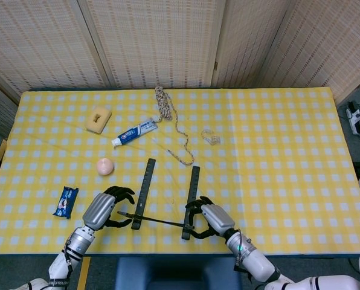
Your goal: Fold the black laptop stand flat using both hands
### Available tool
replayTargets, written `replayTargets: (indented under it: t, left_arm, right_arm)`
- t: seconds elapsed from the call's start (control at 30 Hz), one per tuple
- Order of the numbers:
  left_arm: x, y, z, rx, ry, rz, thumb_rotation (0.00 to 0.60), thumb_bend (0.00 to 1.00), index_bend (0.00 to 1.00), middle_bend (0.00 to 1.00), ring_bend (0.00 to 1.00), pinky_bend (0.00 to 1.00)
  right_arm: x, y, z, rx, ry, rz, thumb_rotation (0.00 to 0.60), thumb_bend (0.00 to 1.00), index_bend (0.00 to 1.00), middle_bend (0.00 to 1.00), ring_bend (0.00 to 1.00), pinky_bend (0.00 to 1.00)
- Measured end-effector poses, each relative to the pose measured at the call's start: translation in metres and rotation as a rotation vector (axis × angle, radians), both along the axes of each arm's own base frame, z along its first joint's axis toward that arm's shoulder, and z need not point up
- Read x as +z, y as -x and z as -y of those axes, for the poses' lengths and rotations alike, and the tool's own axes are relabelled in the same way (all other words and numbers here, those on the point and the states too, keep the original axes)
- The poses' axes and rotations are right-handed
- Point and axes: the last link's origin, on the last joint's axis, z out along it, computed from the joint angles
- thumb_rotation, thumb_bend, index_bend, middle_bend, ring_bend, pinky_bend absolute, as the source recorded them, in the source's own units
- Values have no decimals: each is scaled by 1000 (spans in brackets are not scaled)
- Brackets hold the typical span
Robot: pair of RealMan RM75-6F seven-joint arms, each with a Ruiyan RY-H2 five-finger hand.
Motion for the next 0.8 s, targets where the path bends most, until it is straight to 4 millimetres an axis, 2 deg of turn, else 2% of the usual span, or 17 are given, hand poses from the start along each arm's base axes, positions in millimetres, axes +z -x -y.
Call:
replayTargets:
  t: [0.1, 0.2, 0.43, 0.8]
  left_arm:
    - [0, 1, 2, -6, 7, -7, 600, 226, 412, 333, 264, 235]
    - [-2, 1, 3, -10, 22, -23, 600, 224, 396, 333, 254, 230]
    - [-10, 0, 7, -16, 53, -47, 600, 224, 410, 333, 252, 229]
    - [-22, 1, 3, 6, 32, -76, 600, 262, 480, 333, 265, 254]
  right_arm:
    - [7, -3, 1, 16, 7, 29, 600, 394, 382, 186, 120, 1]
    - [18, -6, 3, 42, 18, 59, 600, 393, 301, 166, 108, 0]
    - [43, -10, 3, 83, 28, 117, 600, 393, 280, 158, 102, 0]
    - [49, -6, 2, 82, 22, 145, 600, 394, 277, 157, 100, 0]
